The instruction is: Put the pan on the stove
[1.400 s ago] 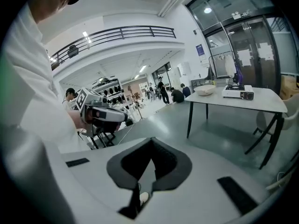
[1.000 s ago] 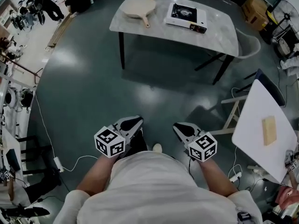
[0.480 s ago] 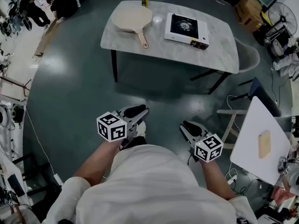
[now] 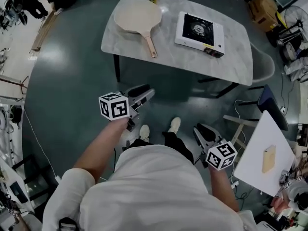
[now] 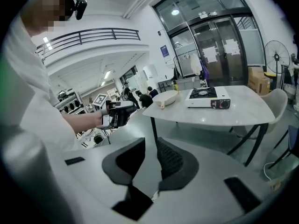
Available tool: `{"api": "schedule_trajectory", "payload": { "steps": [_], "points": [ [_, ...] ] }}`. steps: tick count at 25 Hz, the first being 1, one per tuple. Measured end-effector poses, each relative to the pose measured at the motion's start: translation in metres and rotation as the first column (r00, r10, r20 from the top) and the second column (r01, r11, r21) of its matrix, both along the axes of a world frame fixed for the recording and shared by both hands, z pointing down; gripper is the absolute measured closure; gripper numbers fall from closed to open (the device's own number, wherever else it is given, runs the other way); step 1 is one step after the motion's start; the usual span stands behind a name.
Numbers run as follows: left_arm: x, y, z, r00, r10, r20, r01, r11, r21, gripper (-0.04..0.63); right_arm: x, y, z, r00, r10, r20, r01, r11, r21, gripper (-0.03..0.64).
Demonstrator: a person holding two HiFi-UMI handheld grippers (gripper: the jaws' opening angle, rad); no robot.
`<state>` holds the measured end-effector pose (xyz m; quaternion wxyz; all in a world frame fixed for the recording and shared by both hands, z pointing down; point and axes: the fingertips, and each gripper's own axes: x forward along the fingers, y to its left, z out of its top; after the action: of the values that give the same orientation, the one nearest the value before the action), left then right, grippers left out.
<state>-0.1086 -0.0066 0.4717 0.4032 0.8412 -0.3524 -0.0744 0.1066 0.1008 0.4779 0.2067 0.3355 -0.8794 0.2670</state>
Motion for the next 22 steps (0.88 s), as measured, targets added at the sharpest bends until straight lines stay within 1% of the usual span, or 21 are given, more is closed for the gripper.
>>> {"api": "schedule_trajectory", "payload": {
  "steps": [3, 6, 10, 13, 15, 17, 19, 20, 22],
  "points": [
    [-0.011, -0.04, 0.012, 0.997, -0.068, -0.038, 0.067, 0.997, -0.033, 0.414, 0.009, -0.034, 0.005, 1.0, -0.02, 0.015, 0.02, 1.0, 0.007, 0.528],
    [-0.023, -0.084, 0.023, 0.987, -0.153, -0.054, 0.15, 0.986, -0.068, 0.386, 0.021, -0.076, 0.007, 0.998, -0.042, 0.041, 0.041, 0.999, 0.01, 0.529],
    [-0.037, -0.135, 0.039, 0.957, -0.276, -0.088, 0.263, 0.956, -0.13, 0.357, 0.043, -0.135, 0.005, 0.993, -0.104, 0.055, 0.103, 0.995, 0.009, 0.53],
    [-0.05, -0.175, 0.051, 0.936, -0.344, -0.071, 0.333, 0.934, -0.132, 0.343, 0.061, -0.176, 0.0, 0.989, -0.129, 0.072, 0.128, 0.992, 0.018, 0.529],
    [-0.06, -0.196, 0.062, 0.92, -0.385, -0.072, 0.372, 0.916, -0.15, 0.331, 0.075, -0.193, 0.004, 0.987, -0.143, 0.07, 0.143, 0.99, 0.005, 0.531],
    [-0.071, -0.213, 0.074, 0.908, -0.412, -0.081, 0.393, 0.902, -0.177, 0.322, 0.085, -0.209, 0.014, 0.988, -0.141, 0.063, 0.142, 0.99, -0.023, 0.531],
    [-0.082, -0.228, 0.086, 0.902, -0.422, -0.089, 0.398, 0.894, -0.205, 0.319, 0.088, -0.222, 0.02, 0.991, -0.117, 0.066, 0.12, 0.991, -0.053, 0.531],
    [-0.085, -0.233, 0.093, 0.902, -0.421, -0.096, 0.393, 0.893, -0.221, 0.319, 0.088, -0.227, 0.021, 0.992, -0.106, 0.064, 0.11, 0.992, -0.064, 0.532],
    [-0.087, -0.246, 0.107, 0.908, -0.403, -0.117, 0.367, 0.897, -0.247, 0.317, 0.084, -0.236, 0.021, 0.995, -0.092, 0.048, 0.096, 0.992, -0.078, 0.532]
  ]
}}
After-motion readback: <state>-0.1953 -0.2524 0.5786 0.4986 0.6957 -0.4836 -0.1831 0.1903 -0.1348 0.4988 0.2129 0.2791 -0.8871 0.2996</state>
